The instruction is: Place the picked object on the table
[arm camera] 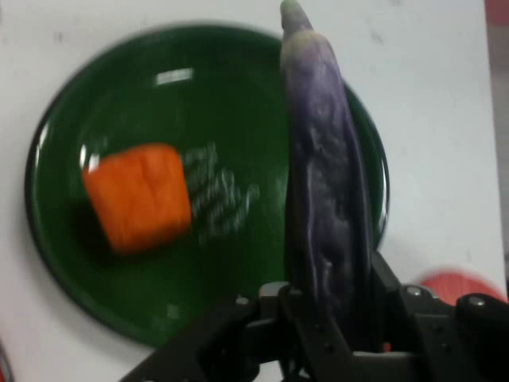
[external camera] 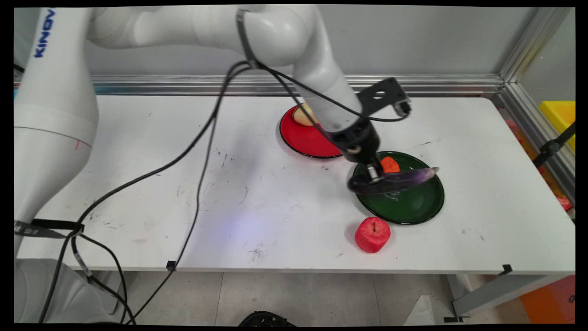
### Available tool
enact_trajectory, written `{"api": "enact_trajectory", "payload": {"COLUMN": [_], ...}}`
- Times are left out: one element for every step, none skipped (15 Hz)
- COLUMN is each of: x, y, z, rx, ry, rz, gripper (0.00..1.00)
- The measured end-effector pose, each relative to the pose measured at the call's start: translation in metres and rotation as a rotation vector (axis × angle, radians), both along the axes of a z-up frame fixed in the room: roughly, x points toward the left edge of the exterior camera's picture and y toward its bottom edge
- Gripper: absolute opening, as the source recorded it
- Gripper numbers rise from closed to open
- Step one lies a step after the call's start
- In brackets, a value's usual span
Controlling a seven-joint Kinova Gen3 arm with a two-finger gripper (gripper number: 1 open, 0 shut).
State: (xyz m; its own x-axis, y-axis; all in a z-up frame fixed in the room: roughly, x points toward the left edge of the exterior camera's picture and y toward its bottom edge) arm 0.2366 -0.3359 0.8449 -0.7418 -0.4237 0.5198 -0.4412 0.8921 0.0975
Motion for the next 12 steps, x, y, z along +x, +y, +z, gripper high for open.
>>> {"api": "enact_trajectory", "payload": {"x": [0.01,0.024,0.035,0.047,0.061,0.071,0.078,0.087,0.092,0.1,0.108,0.115], "y": [0.004,0.008,0.013,0.017,0.022,0.027,0.03,0.035,0.038,0.043,0.049,0.053], "z": [0.003,0.005,0.006,0.006,0.005,0.004,0.003,0.0,-0.002,-0.005,-0.01,-0.015], "rx": [0.009,0.02,0.027,0.035,0.043,0.049,0.052,0.056,0.059,0.063,0.067,0.07], "ry": [-0.01,-0.024,-0.037,-0.049,-0.065,-0.077,-0.085,-0.096,-0.104,-0.115,-0.126,-0.135], "rz": [-0.008,-0.019,-0.026,-0.033,-0.041,-0.045,-0.045,-0.047,-0.046,-0.046,-0.044,-0.042], "gripper": [0.0,0.0,0.0,0.0,0.0,0.0,0.0,0.0,0.0,0.0,0.0,0.0]}}
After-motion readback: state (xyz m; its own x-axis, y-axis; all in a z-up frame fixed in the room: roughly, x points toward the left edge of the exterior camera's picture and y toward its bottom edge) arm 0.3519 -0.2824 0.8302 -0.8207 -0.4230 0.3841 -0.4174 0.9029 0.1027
